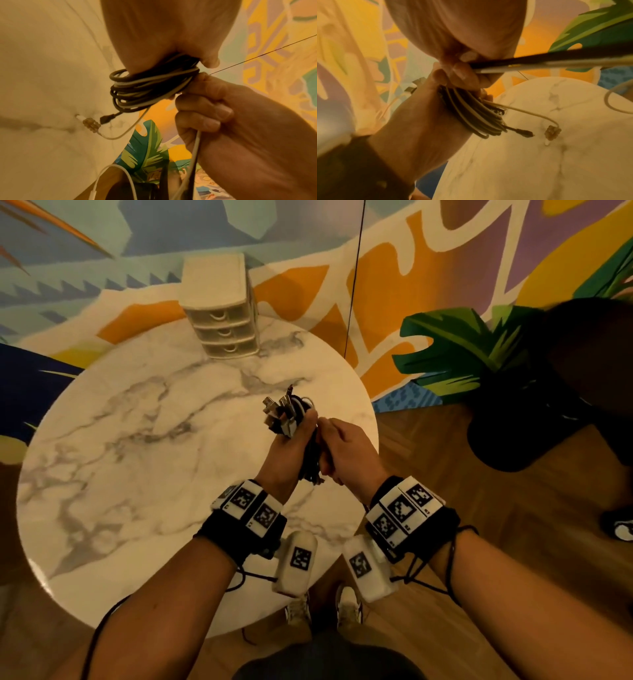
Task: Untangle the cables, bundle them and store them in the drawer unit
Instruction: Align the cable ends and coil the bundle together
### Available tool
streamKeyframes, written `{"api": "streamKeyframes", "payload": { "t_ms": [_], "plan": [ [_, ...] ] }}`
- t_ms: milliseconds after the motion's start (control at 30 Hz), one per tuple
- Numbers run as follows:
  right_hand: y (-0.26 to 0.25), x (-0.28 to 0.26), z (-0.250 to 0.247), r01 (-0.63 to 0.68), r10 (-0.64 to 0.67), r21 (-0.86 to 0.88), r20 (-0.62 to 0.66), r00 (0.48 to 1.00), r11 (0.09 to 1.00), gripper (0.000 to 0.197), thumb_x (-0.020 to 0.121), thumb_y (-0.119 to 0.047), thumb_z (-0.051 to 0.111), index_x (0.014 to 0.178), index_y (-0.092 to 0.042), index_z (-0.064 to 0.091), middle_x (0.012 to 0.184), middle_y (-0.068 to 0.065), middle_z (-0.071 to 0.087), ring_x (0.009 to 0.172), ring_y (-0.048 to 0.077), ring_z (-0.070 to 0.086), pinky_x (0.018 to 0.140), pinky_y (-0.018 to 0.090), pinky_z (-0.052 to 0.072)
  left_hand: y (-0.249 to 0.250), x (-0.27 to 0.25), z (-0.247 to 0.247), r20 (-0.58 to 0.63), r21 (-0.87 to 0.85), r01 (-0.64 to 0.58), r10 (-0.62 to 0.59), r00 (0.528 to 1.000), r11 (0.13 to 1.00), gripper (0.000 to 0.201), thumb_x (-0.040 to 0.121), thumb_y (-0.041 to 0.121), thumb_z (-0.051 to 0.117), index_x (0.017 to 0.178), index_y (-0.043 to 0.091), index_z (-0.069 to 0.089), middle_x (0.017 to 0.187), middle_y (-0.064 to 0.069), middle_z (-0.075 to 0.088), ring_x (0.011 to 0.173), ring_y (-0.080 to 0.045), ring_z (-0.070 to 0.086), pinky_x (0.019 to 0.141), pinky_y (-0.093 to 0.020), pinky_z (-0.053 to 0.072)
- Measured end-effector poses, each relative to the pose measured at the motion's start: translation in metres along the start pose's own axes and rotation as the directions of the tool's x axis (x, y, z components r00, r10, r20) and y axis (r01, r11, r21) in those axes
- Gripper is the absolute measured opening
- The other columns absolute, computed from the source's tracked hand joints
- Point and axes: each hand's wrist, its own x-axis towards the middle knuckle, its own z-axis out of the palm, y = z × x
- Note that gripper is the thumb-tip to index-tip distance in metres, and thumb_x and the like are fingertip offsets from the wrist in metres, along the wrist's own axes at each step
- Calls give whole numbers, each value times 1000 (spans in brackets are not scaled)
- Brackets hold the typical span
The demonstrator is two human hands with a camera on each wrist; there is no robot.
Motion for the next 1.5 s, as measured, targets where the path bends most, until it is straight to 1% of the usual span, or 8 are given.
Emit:
{"api": "streamKeyframes", "payload": {
  "t_ms": [100,200,333,800,900,1233,1400,1500],
  "plan": [
    [0,-9,7,82,-78,-109,42,996,991,40,103,-32,30,75,-11,50,45,-2,54,39,6,47,55,23,37,5,2,-4,-28,35,10,-9,1000,999,38,91,40,52,86,3,54,60,-10,50,48,-19,50,49,-28,41],
    [3,-29,23,-9,-28,183,199,980,983,39,103,-26,29,73,-8,48,45,1,46,37,9,39,46,19,33,17,9,-8,-76,-9,9,-10,997,1000,34,88,36,59,65,12,60,60,-5,55,57,-21,49,63,-36,41],
    [25,-32,34,-146,49,399,244,969,905,36,99,-22,33,64,-12,37,56,2,31,41,4,26,39,13,25,31,6,-7,61,-208,19,-6,998,978,17,89,12,58,101,1,55,66,-6,50,61,-20,50,66,-33,48],
    [70,15,3,-188,207,-175,95,974,966,38,92,-26,46,55,-19,46,56,1,43,56,17,41,60,29,40,60,-19,-28,652,-85,129,-43,757,988,65,69,23,68,124,-6,48,56,-2,41,48,-15,36,54,-28,35],
    [65,29,-21,-67,92,-266,83,992,962,41,72,-50,45,45,-23,30,46,-1,28,43,11,24,48,25,20,57,-22,-38,636,31,132,-122,762,991,67,68,21,70,123,-10,48,55,-4,40,47,-17,34,53,-27,34],
    [32,54,-60,-34,251,-722,197,948,691,57,95,-48,44,50,-14,39,50,2,38,48,19,34,53,30,29,47,-23,-44,454,489,-12,-243,857,872,19,62,9,65,80,4,68,53,-6,51,49,-17,46,52,-27,41],
    [2,39,-43,-388,402,-107,311,861,915,49,100,-38,37,55,-18,37,45,-3,28,40,14,20,43,23,19,32,-18,-40,344,575,-134,-89,935,807,6,67,14,65,68,10,60,62,-22,50,56,-27,48,57,-35,41],
    [-2,27,-21,-381,333,294,200,922,877,42,100,-24,32,60,-16,41,45,-4,33,40,12,25,42,24,26,28,-15,-32,201,514,-152,54,978,844,8,76,0,63,77,-4,57,65,-23,53,57,-25,51,56,-33,46]
  ]
}}
